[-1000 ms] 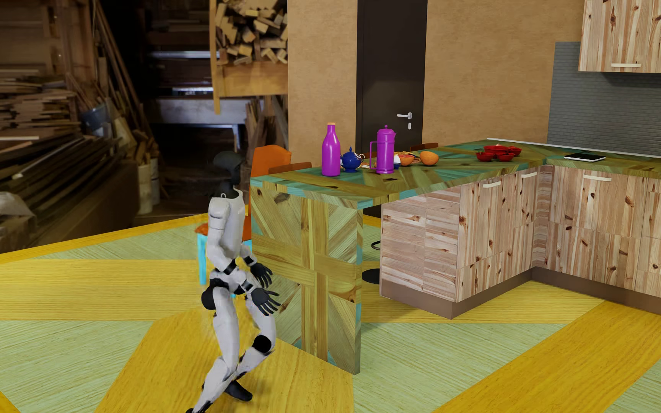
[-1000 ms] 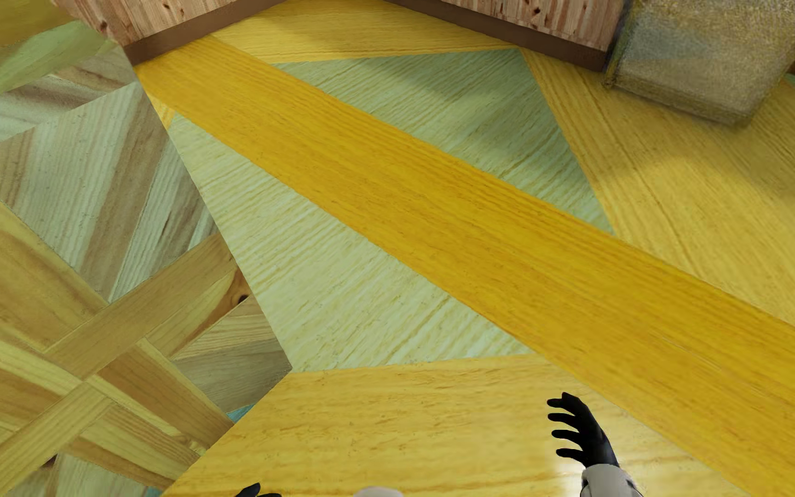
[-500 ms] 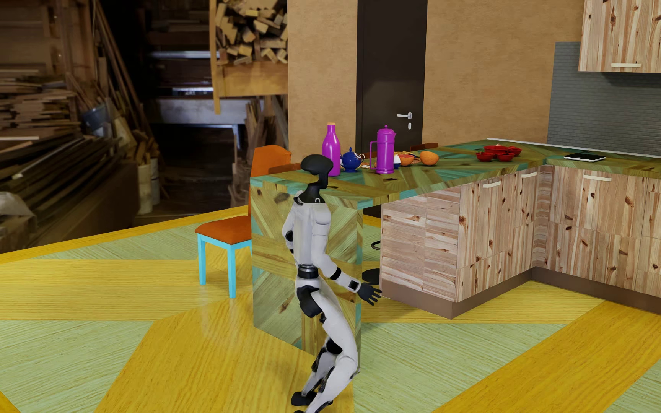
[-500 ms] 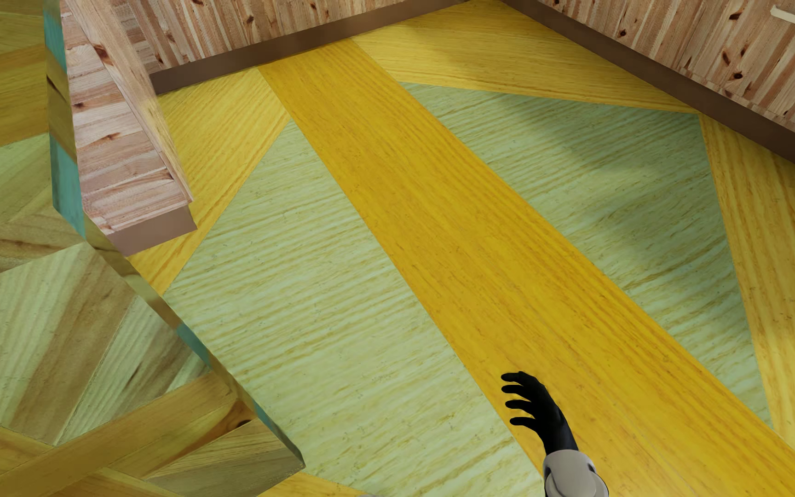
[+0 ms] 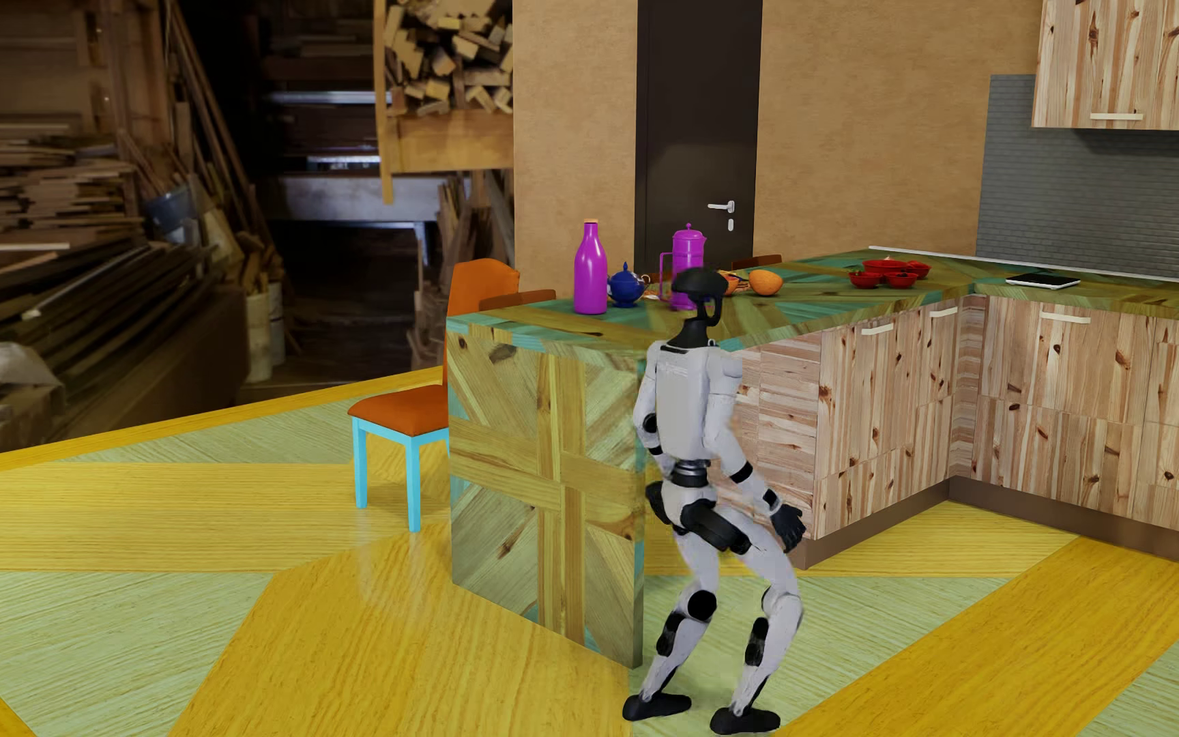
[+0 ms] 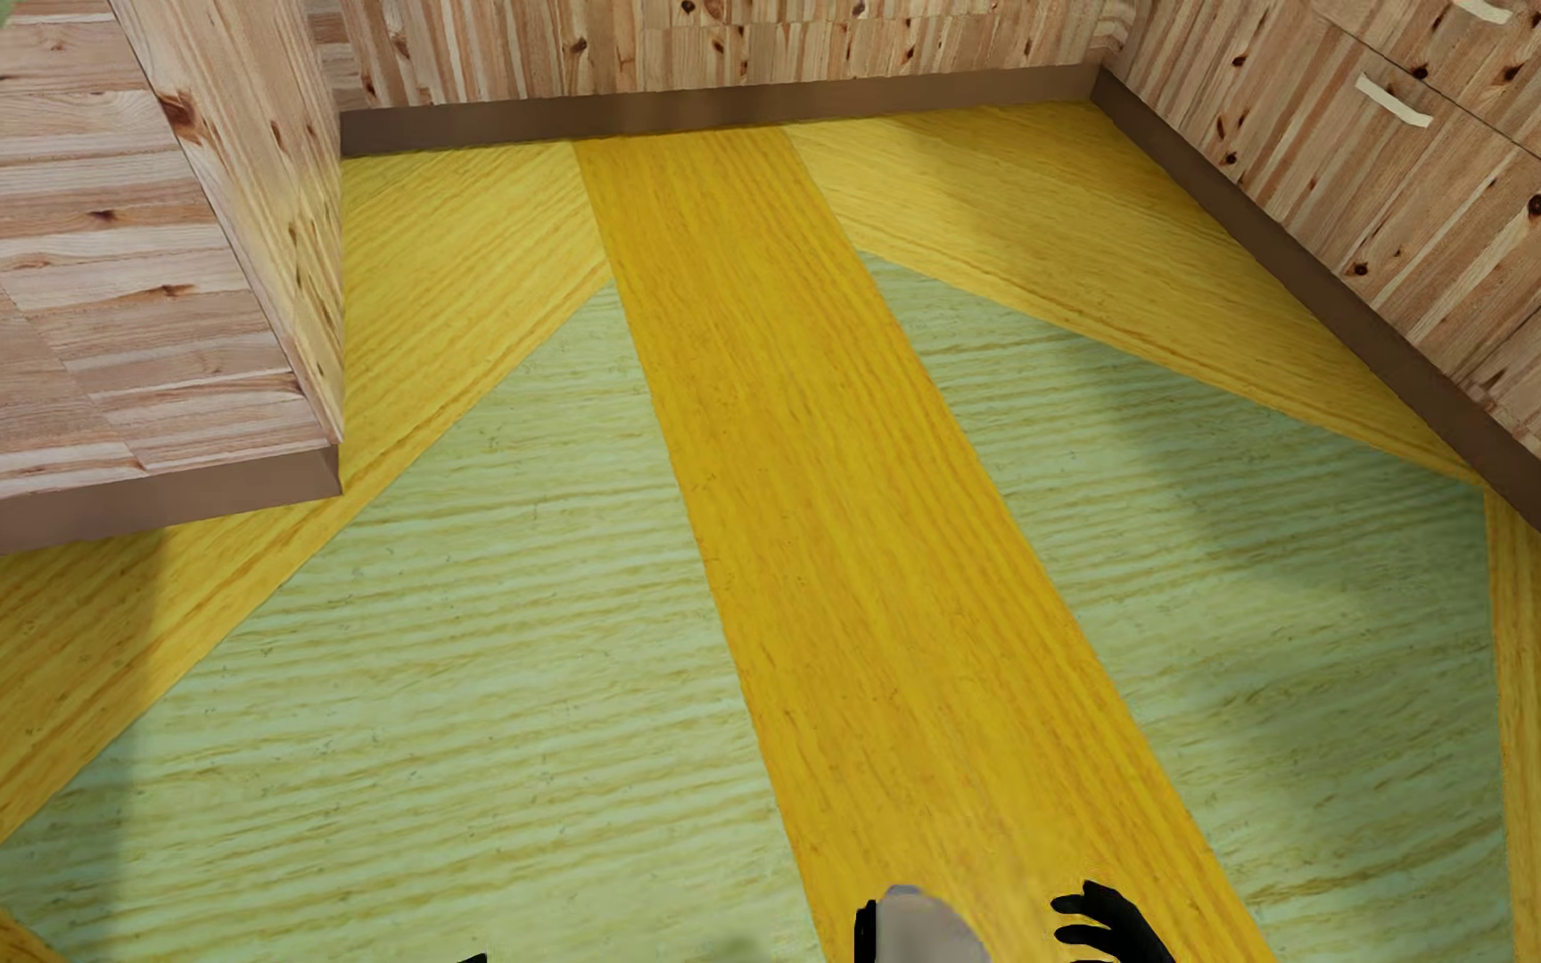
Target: Avoid the corner
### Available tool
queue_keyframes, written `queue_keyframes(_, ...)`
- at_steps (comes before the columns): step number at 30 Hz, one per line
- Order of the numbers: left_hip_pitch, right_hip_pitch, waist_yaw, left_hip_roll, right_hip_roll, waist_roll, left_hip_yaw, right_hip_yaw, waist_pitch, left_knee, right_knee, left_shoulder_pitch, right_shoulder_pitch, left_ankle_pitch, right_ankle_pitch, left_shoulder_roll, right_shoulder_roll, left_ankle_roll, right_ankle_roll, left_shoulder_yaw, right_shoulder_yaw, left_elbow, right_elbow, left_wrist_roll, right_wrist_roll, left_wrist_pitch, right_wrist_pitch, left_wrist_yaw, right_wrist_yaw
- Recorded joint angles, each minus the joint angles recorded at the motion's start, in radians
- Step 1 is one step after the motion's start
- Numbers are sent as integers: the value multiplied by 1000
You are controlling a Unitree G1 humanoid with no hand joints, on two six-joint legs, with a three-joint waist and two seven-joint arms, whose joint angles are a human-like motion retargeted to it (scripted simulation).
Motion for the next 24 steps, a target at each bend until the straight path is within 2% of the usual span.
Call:
queue_keyframes(2, 86, -10, 23, -14, -59, -35, -49, -6, 8, 3, -287, -101, 70, -42, 40, -42, -53, -3, 50, 25, -14, -98, 20, 65, -32, -11, 62, -46, 8)
queue_keyframes(3, 49, 35, 54, -13, -97, -28, -33, -33, 26, 176, -376, -132, 38, 5, 172, -41, -87, 14, 74, 6, -9, -97, 37, 88, -12, -23, 44, -78, -11)
queue_keyframes(4, -30, 74, 101, 29, -100, 26, 1, -76, 33, 352, -366, -139, -5, 146, 201, -50, -111, 70, 32, 2, -4, -62, 56, 89, 34, -31, -6, -114, -60)
queue_keyframes(5, -98, 130, 143, 68, -105, 83, 46, -115, 44, 439, -367, -96, -67, 235, 154, -36, -105, 70, -75, 9, -8, -55, 43, 78, 83, -37, -41, -153, -121)
queue_keyframes(6, -146, 190, 197, 95, -115, 139, 81, -148, 46, 442, -367, -29, -115, 206, 106, -19, -81, 28, -142, 35, 12, -67, 14, 67, 126, -36, -73, -180, -182)
queue_keyframes(7, -176, 245, 249, 114, -125, 184, 96, -176, 21, 353, -382, 27, -151, 123, 66, 5, -46, 3, -85, 58, 56, -75, -32, 66, 147, -25, -77, -183, -222)
queue_keyframes(8, -179, 295, 268, 117, -135, 220, 89, -188, -3, 220, -376, 74, -204, 58, 12, 15, -4, -18, -64, 73, 94, -59, -46, 68, 144, -14, -72, -162, -238)
queue_keyframes(9, -153, 308, 263, 106, -144, 232, 81, -159, -22, 106, -314, 115, -255, 43, -50, 32, 17, -12, -42, 49, 140, -15, -72, 61, 123, -8, -49, -122, -228)
queue_keyframes(10, -104, 265, 229, 83, -144, 222, 74, -91, -15, 105, -149, 105, -251, 2, 6, 42, 41, -12, -26, -12, 130, 46, -54, 37, 86, 1, -59, -72, -192)
queue_keyframes(11, -56, 207, 184, 62, -117, 189, 64, -17, -15, 83, -29, 83, -181, -29, 80, 31, 63, -17, -18, -40, 104, 44, -34, 5, 48, 17, -86, -28, -145)
queue_keyframes(12, -7, 171, 128, 40, -98, 146, 45, 22, -16, 51, -68, 48, -81, -54, 61, -3, 25, -23, -11, -5, 83, -19, -16, -29, 12, 36, -108, 1, -88)
queue_keyframes(13, 28, 165, 90, 23, -103, 107, 29, 22, -8, 62, -179, 1, -8, -78, -14, -55, -13, -27, -7, 18, 17, -92, 11, -50, -13, 38, -108, 18, -36)
queue_keyframes(14, 7, 203, 83, 24, -108, 98, 7, -2, -2, 175, -230, -57, 34, -49, -85, -102, -65, -20, -37, 7, -10, -98, 44, -65, -16, 20, -88, 9, -7)
queue_keyframes(15, -53, 258, 103, 40, -109, 106, 5, -40, -2, 326, -244, -78, 35, 68, -126, -87, -100, 38, -49, -28, 3, -58, 58, -83, 5, -13, -35, -43, -7)
queue_keyframes(16, -108, 338, 141, 61, -108, 124, 32, -80, 3, 399, -292, -58, -6, 131, -150, -54, -98, 73, -45, -11, 5, -43, 36, -93, 43, -31, 34, -118, -30)
queue_keyframes(17, -164, 405, 183, 77, -114, 137, 80, -115, 8, 377, -326, -17, -72, 133, -164, -39, -72, 77, -35, 29, 17, -85, -32, -84, 83, -29, 102, -173, -65)
queue_keyframes(18, -193, 410, 204, 95, -128, 151, 127, -136, 19, 265, -226, 9, -153, 98, -119, -17, -17, 82, -12, 0, 43, -102, -85, -55, 112, -22, 127, -186, -102)
queue_keyframes(19, -133, 320, 203, 90, -116, 154, 123, -91, 15, 151, -20, 29, -225, 0, 81, 16, 35, 44, 15, -45, 70, -29, -53, -15, 120, -29, 98, -172, -127)
queue_keyframes(20, -58, 232, 179, 65, -83, 137, 97, -31, 17, 91, 103, 45, -238, -50, 224, 28, 51, 27, 38, -60, 83, 32, -17, 19, 122, -27, 42, -145, -138)
queue_keyframes(21, 12, 157, 144, 44, -50, 115, 66, 3, 25, 47, 88, 56, -185, -71, 179, 2, 42, 23, 55, -42, 74, 27, -17, 35, 116, -9, -15, -108, -139)
queue_keyframes(22, 52, 78, 117, 22, -42, 85, 45, 9, 35, 54, -9, 45, -117, -76, 114, -4, 19, 22, 69, -31, 58, -17, -48, 49, 99, 27, -46, -54, -134)
queue_keyframes(23, 47, 27, 103, 3, -31, 53, 36, -5, 48, 154, -158, 9, -65, -33, 95, -16, -20, 35, 80, -19, 47, -57, -51, 49, 78, 63, -74, -5, -123)
queue_keyframes(24, -10, 23, 105, -5, -18, 32, 38, -18, 51, 340, -301, -9, -48, 82, 188, -46, -63, 47, 75, -4, 18, -115, 31, 45, 56, 93, -122, 28, -111)
